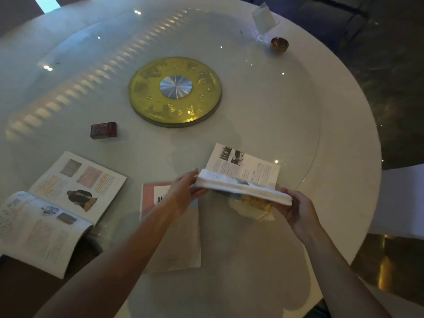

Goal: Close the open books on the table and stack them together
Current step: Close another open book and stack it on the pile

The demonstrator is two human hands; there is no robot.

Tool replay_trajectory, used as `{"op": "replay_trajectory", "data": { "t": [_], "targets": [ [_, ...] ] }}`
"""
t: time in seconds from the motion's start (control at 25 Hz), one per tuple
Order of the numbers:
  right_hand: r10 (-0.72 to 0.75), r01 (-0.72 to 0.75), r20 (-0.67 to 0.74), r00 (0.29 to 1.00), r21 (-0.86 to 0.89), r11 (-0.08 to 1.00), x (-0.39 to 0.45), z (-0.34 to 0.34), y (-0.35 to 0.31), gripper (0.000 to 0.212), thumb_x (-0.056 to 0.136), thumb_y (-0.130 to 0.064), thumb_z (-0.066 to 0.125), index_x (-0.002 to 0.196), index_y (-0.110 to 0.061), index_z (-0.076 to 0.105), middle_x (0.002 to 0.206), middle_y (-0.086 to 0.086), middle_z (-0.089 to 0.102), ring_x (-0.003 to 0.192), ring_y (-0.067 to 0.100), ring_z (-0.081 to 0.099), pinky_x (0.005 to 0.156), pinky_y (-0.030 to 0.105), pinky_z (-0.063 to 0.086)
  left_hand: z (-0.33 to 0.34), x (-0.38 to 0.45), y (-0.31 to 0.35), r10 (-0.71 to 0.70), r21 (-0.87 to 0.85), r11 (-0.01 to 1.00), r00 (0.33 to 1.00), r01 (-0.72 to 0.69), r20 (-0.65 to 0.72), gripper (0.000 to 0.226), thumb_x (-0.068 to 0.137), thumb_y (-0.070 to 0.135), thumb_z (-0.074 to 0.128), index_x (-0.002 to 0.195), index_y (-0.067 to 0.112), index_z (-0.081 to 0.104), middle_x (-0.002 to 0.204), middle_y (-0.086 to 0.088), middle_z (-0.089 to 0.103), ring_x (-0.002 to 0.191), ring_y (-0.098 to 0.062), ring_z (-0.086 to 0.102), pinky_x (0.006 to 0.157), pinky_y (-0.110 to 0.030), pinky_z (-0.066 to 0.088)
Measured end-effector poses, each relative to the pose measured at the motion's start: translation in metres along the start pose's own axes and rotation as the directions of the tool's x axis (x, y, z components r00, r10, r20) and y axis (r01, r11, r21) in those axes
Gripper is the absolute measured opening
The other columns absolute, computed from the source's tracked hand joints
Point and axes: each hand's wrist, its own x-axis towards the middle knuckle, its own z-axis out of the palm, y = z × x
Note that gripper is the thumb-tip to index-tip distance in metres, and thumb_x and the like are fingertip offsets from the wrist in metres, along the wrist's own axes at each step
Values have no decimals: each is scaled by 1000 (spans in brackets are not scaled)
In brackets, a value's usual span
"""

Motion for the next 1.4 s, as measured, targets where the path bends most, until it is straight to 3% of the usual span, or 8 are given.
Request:
{"op": "replay_trajectory", "data": {
  "t": [0.16, 0.32, 0.44, 0.56, 0.76, 0.96, 1.2, 1.4],
  "targets": [
    [53, -53, 12, 999, 27, 998, 38, 3, -9, 19, 101, -20, 52, 108, -6, 63, 93, 18, 72, 88, 31, 73, 81, 41, 63, 20, 15, -5, -38, -49, 998, 999, 37, -7, 32, 100, 37, 56, 125, 17, 59, 117, -12, 67, 97, -30, 70, 85, -40, 58],
    [9, -29, -48, 999, -430, 903, 79, 10, -16, 13, 99, -12, 56, 98, -5, 66, 86, 14, 66, 75, 25, 66, 68, 37, 58, 50, 31, -36, -173, 124, 971, 959, 204, -223, 34, 96, 22, 65, 123, 2, 57, 102, -15, 62, 97, -31, 66, 83, -41, 59],
    [-248, 88, -30, 968, -888, 451, 111, 17, -20, 28, 93, -20, 61, 117, -6, 66, 112, 19, 62, 96, 31, 62, 81, 40, 51, 65, 35, -65, -256, 176, 933, 924, 313, -285, 40, 93, 22, 68, 124, 0, 53, 98, -14, 57, 94, -30, 65, 76, -39, 60],
    [-315, 295, 305, 899, -952, -82, 138, 23, -22, 64, 97, -21, 59, 156, -8, 38, 162, 18, 37, 147, 37, 38, 117, 46, 37, 77, 38, -83, -275, 182, 922, 909, 341, -312, 35, 93, 21, 67, 118, 1, 54, 100, -15, 57, 90, -28, 66, 75, -37, 61],
    [-174, 359, 423, 890, -882, -307, 149, 6, -13, 55, 100, -26, 52, 151, -7, 46, 154, 15, 49, 139, 35, 47, 114, 48, 40, 90, 52, -83, -204, 183, 943, 919, 277, -337, 8, 92, 11, 64, 96, 4, 64, 72, -5, 45, 59, -15, 46, 61, -29, 45],
    [-371, 301, 289, 883, -953, -28, 99, -33, 30, 23, 94, -14, 62, 113, -2, 63, 114, 19, 63, 106, 38, 60, 87, 44, 50, 98, 65, -83, 8, 424, 891, 928, 163, -373, 39, 86, 16, 72, 122, 5, 63, 102, -10, 69, 79, -14, 62, 61, -24, 49],
    [-266, 90, -54, 962, -861, 500, 55, -54, 71, 13, 90, -18, 69, 83, -12, 59, 85, 6, 65, 88, 33, 64, 70, 36, 43, 92, 52, -90, 29, 503, 853, 950, 139, -311, 32, 85, 14, 77, 109, 12, 56, 103, -12, 68, 88, -21, 67, 66, -36, 57],
    [-94, -43, -191, 977, -612, 790, 45, -45, 65, 22, 94, -26, 68, 106, -9, 62, 96, 6, 68, 92, 27, 67, 67, 34, 48, 73, 29, -85, -35, 392, 911, 972, 126, -231, 22, 94, 18, 67, 115, 17, 59, 111, -20, 70, 89, -28, 73, 67, -42, 62]
  ]
}}
